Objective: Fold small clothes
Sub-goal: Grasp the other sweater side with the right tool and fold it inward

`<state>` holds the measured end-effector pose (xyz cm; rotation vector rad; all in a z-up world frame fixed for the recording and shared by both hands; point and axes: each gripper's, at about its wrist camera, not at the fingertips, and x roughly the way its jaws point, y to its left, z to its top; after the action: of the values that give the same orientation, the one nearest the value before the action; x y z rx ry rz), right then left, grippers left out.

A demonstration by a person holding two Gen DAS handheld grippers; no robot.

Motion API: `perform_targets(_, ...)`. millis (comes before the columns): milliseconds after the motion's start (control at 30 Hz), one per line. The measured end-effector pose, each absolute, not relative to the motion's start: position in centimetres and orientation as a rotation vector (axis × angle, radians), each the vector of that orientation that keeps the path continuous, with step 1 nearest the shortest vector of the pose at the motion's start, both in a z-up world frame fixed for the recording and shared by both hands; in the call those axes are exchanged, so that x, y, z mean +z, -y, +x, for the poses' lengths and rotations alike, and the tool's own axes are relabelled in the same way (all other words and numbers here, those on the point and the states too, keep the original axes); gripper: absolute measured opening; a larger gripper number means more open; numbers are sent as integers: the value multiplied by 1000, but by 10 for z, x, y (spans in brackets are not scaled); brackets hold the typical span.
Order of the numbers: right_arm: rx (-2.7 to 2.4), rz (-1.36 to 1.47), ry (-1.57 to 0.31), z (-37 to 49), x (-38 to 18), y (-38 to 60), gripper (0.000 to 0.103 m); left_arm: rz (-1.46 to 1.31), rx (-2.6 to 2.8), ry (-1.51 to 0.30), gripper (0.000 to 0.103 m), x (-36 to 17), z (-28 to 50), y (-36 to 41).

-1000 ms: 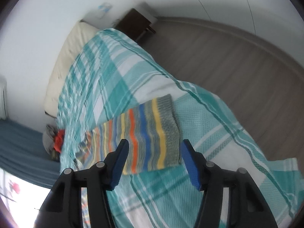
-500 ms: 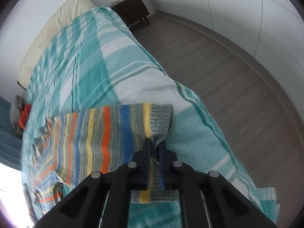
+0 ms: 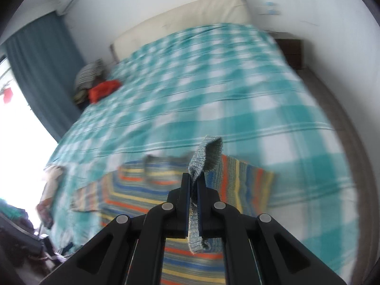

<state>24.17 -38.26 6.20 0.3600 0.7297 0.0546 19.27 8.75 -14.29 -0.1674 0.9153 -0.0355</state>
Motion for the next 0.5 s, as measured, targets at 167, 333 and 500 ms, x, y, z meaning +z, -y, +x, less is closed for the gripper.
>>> perform_targets(167, 304, 549, -826, 278, 19, 331, 70, -187, -28, -932, 102, -145, 193, -94)
perform_targets(333, 313, 660, -807, 267, -1, 355, 72, -227, -45, -935, 102, -144, 196, -98)
perform_targets(500, 183, 669, -908, 263, -34, 401, 71, -207, -42, -937, 102, -145, 200, -92)
